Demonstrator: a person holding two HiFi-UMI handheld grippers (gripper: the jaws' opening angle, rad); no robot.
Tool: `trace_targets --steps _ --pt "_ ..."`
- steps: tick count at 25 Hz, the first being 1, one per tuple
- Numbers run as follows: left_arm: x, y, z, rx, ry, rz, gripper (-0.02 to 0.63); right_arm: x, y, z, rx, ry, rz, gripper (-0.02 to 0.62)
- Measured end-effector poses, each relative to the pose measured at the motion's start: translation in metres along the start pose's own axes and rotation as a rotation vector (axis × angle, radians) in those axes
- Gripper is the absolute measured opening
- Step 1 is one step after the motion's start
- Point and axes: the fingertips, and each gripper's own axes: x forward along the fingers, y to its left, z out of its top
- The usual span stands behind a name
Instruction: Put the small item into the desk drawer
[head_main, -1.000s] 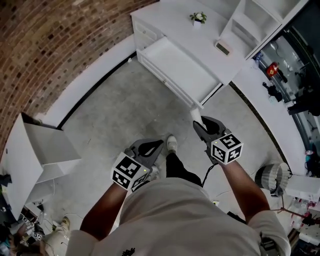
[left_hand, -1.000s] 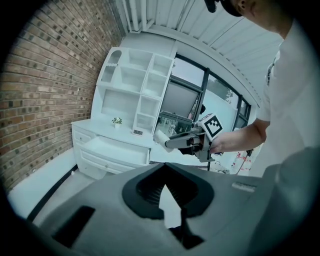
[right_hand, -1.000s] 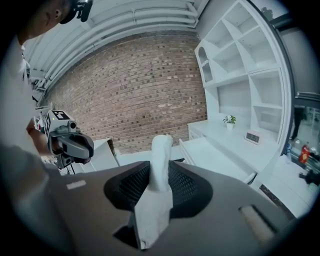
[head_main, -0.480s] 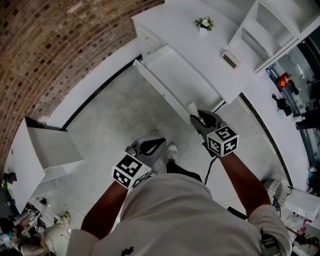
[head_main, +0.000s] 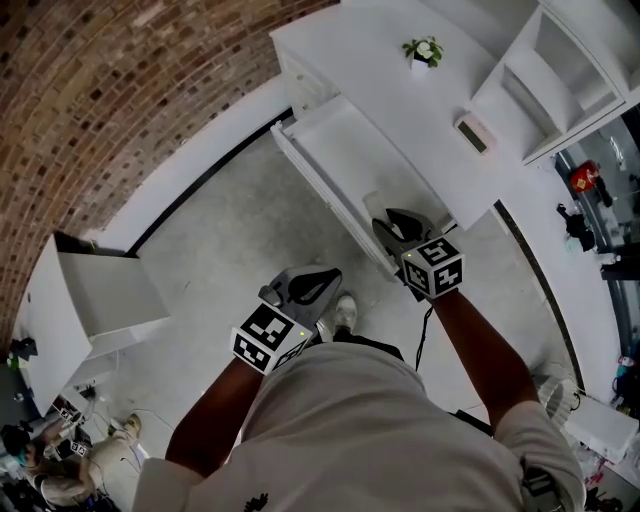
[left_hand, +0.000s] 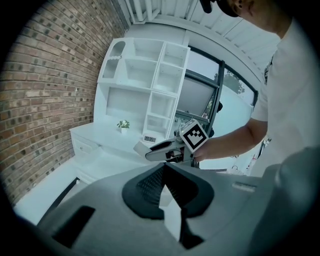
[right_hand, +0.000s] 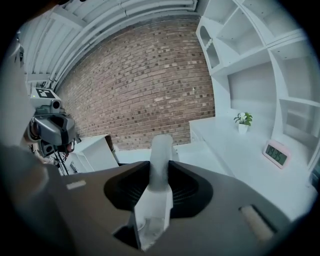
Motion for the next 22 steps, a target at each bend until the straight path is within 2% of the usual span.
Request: trace_targets --steps 8,15,22 --pt "0.022 0.064 0.02 0.001 -0.005 -0.04 0.005 0.066 -0.047 0.012 0.011 0.047 -0.055 0.132" --pt "0.041 0.145 0.053 0.042 0.007 -0.098 0.005 0.14 -0.104 0.021 0.016 0.12 -0.129 0.132" --pt "0.048 0.214 0.061 0.035 0.054 -0.142 0.005 0.212 -0.146 0.008 0.047 0.212 -0.192 0.132"
